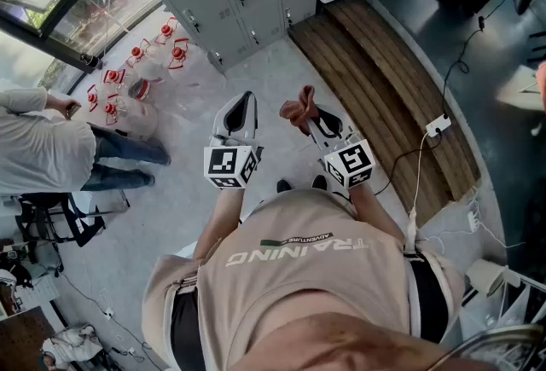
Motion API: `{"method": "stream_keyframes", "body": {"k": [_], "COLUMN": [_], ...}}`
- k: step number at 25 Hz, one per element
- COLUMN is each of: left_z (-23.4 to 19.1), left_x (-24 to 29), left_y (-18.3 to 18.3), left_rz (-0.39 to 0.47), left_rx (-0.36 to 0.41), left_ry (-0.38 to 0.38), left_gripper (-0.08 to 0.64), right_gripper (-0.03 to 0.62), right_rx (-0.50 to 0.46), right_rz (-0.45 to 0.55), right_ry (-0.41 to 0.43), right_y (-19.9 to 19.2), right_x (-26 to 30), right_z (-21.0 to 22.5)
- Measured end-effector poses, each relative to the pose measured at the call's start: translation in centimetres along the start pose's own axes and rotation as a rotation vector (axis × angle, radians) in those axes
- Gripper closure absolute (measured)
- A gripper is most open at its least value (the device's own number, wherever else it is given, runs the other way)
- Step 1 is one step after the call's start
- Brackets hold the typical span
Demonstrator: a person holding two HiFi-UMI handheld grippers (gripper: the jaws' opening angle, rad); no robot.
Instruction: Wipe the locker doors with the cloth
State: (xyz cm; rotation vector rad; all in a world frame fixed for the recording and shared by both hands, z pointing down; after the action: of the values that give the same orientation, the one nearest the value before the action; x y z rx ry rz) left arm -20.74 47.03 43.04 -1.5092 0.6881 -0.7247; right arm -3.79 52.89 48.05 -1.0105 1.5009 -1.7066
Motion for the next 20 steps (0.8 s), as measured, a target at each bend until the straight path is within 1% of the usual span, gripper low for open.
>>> {"method": "stream_keyframes", "body": {"k": [7,14,16,18,20], "left_z": [-2.4,-3.0,-3.4,-4.1,-4.9], "left_x": [-0.8,-0.1,-0.1,-0.1,0.1], "left_y": [-0.3,-0.2,-0.5,-1.0,-1.4], "left_rz": [-0.007,0.028,0.028,0.027,0.023], "left_rx": [-0.001,-0.011,-0.042,-0.097,-0.132], "left_ry": [-0.003,-0.048,-0.057,-0.068,-0.074], "left_gripper": [0.557,0.557,0.557,0.557,0.557], "right_gripper": [0.538,0.538,0.538,0.538,0.538], "right_rx": [-0.003,-0.014,-0.017,-0.015,-0.01], "right_rz": [0.007,-0.007,-0.018,-0.032,-0.048], "right_ry": [-0.03,-0.09,-0.102,-0.111,-0.117], "right_y": [0.1,0.0,-0.1,-0.3,-0.6], "right_x": [1.0,1.3,1.6,2.0,2.7], "right_z": [-1.2,-1.3,-1.3,-1.4,-1.6]}}
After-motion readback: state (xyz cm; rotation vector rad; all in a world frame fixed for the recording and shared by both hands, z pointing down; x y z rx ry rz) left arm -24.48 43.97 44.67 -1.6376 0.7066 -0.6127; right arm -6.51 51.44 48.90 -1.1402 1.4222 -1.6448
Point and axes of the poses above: the fingertips, and each gripper's own axes: x forward along the fingers, z to its right, y out of its top, the point moved 5 cm from there along -x, backward along the fingers
